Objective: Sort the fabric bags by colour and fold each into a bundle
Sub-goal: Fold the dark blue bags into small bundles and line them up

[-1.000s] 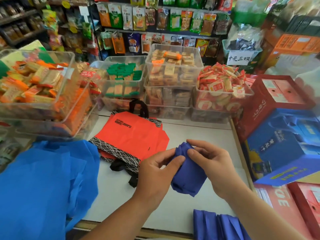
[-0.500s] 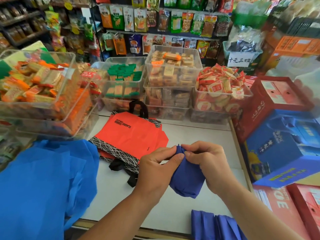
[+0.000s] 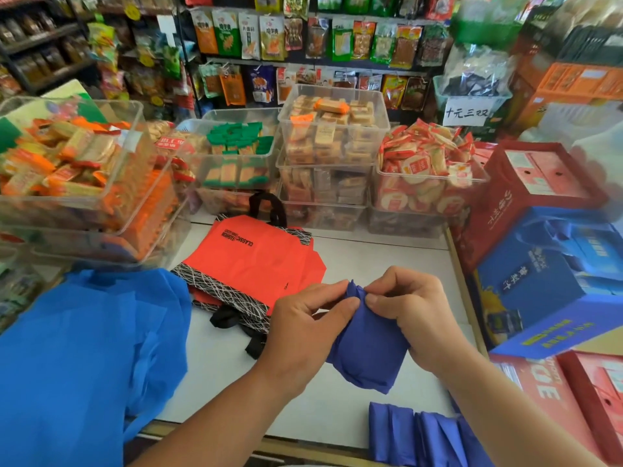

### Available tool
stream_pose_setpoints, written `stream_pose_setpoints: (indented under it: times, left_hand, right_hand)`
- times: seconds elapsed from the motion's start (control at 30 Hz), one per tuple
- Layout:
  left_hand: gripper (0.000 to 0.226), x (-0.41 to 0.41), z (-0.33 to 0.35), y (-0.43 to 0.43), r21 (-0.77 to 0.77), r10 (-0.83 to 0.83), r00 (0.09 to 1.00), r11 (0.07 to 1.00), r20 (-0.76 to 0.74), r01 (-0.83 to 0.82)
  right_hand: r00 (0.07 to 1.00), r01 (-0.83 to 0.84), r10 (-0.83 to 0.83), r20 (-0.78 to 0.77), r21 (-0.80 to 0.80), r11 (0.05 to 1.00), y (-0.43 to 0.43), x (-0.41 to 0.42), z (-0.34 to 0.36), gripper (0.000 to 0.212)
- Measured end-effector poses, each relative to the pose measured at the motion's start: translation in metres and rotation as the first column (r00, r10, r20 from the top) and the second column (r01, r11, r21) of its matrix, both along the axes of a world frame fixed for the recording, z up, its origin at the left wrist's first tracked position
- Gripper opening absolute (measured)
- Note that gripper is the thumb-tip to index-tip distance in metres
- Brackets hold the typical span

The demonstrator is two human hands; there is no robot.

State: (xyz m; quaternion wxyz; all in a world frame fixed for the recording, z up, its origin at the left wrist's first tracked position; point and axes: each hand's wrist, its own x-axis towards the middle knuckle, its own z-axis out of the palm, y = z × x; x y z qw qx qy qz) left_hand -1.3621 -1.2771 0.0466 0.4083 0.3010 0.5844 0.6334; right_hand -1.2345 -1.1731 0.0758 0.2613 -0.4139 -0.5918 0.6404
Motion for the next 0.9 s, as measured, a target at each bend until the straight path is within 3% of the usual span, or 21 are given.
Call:
stream_pose_setpoints:
  times: [0.13, 0.23, 0.4, 0.57, 0.7, 0.8, 0.9]
  left_hand:
    - [0.029, 0.011, -0.002, 0.002, -0.034, -0.041, 0.993, 0.999, -0.113, 0.037]
    - [0.027, 0.011, -0.001, 0.004, -0.068, -0.005, 1.000, 0.998, 0.010, 0.005]
    - [0.023, 0.027, -0.001, 0.008, -0.067, 0.056, 0.982, 0.997, 0.179, -0.044]
    - [0.018, 0.036, -0.002, 0.010, -0.037, 0.034, 0.996, 0.999, 0.081, -0.031]
    - [0.020, 0.033, 0.000, 0.014, -0.051, 0.018, 0.993, 0.999, 0.119, -0.012]
    - [0.020, 0.031, -0.001, 0.020, -0.071, 0.020, 0.998, 0.997, -0.055, -0.024]
    - [0.021, 0.034, -0.005, 0.020, -0.050, 0.070, 0.989, 0.996, -0.132, -0.077]
  right_hand:
    - [0.998, -0.052, 0.049, 0.034, 0.073, 0.996, -0.004, 0.006, -0.004, 0.011]
    - [0.999, -0.050, 0.050, -0.014, -0.006, 0.999, -0.002, 0.017, -0.013, 0.018]
    - [0.998, -0.040, 0.041, -0.039, 0.023, 0.999, 0.003, 0.028, -0.012, 0.002]
    - [0.997, -0.083, 0.082, 0.013, 0.098, 0.992, 0.011, 0.036, -0.009, 0.007]
    - [0.987, -0.159, 0.161, -0.022, 0.082, 0.984, 0.013, 0.046, -0.020, 0.023]
    - [0.998, -0.035, 0.034, -0.054, -0.015, 0.999, 0.014, 0.052, -0.029, 0.008]
    - [0.993, -0.115, 0.114, -0.007, -0.089, 0.989, 0.022, 0.062, -0.033, 0.033]
